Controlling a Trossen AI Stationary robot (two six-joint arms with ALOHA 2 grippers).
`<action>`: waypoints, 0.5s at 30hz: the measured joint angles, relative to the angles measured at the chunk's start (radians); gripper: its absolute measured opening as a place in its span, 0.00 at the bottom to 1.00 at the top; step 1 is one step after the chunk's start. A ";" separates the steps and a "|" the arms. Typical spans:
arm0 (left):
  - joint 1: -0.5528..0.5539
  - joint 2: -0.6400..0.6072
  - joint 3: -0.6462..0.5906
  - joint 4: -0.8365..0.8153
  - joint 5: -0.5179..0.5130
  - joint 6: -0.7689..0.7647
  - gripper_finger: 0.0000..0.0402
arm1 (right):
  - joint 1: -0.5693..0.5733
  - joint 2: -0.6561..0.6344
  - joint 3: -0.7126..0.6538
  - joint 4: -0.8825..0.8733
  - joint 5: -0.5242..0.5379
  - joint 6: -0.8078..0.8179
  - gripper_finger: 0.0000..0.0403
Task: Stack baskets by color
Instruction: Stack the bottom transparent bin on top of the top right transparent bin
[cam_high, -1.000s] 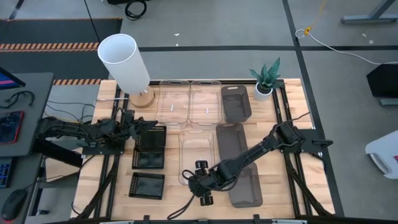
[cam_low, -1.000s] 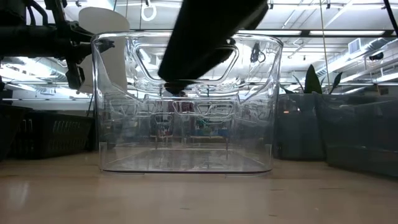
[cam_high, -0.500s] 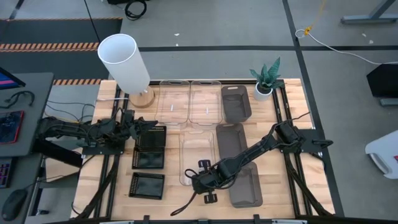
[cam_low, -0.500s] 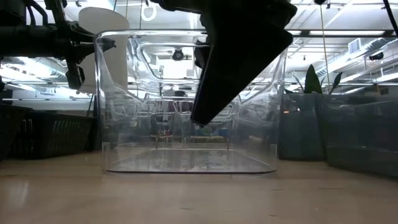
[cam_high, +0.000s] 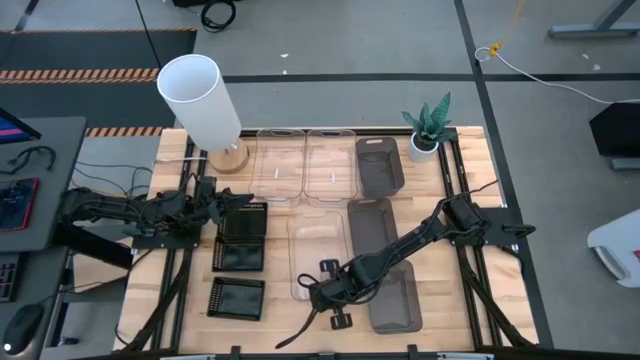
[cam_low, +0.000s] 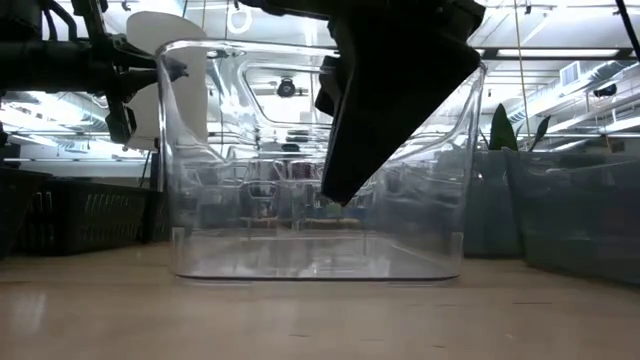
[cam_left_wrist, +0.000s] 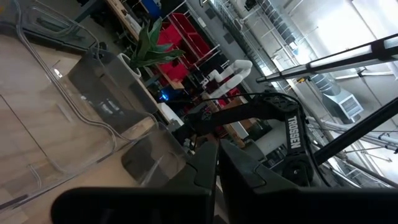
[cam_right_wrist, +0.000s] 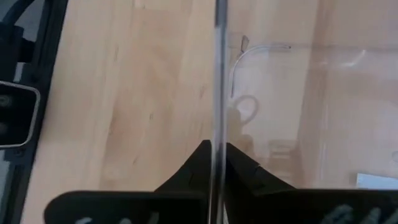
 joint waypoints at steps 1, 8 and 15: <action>0.000 0.000 0.000 0.000 0.000 0.000 0.06 | 0.000 0.000 0.005 -0.006 -0.005 0.002 0.07; 0.000 0.000 0.000 -0.001 0.000 0.000 0.07 | 0.001 0.001 0.068 -0.063 -0.004 0.004 0.07; 0.000 0.000 0.000 -0.001 0.000 0.000 0.05 | 0.007 0.001 0.228 -0.240 -0.018 -0.012 0.07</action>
